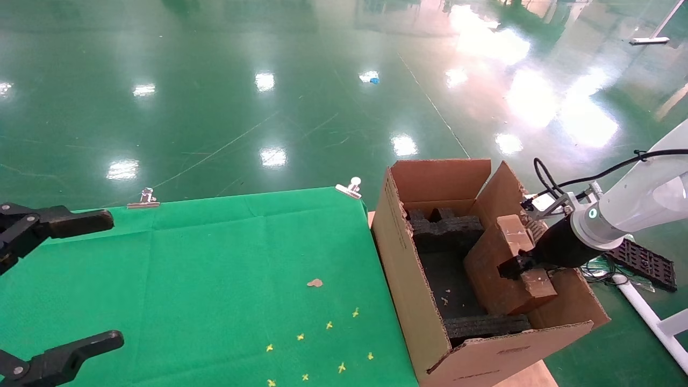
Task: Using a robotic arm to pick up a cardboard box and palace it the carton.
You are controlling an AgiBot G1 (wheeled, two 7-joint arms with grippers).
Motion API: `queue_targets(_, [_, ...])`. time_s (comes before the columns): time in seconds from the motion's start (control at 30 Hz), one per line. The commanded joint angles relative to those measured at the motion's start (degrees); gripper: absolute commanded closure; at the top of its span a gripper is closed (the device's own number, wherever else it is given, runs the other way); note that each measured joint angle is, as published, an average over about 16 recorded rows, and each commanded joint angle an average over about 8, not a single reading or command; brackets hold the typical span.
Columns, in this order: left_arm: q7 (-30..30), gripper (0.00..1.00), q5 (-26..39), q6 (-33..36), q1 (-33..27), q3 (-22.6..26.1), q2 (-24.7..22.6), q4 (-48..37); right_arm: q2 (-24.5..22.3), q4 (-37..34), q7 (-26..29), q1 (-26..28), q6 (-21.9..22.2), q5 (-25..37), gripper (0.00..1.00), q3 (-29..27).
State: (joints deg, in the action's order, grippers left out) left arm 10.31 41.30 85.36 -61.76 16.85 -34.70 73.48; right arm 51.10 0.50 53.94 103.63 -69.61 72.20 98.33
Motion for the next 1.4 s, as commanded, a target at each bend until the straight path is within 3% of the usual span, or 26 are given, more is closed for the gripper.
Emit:
queue_targets(0.03, [0.0,0.00,0.0,0.0,0.0,0.0,0.0,0.0,0.1,-0.2,0.1,0.0,-0.2,0.2,0.00,0.1])
queue_targets(0.7, [0.0,0.00,0.0,0.0,0.0,0.1,0.0,0.0,0.5,-0.1,-0.3,2.5,-2.1,0.4,0.00,0.3])
queue_targets(1.13, [-0.1,0.00,-0.1,0.0,0.0,0.1,0.0,0.0,-0.1,2.1,-8.2,19.4,-7.1,0.2,0.00,-0.1])
queue_targets(1.4, [-0.1,0.00,-0.1,-0.1,0.0,0.1,0.1,0.0,-2.5,4.7,-15.7,24.3,-5.4,-2.5,0.00,-2.2])
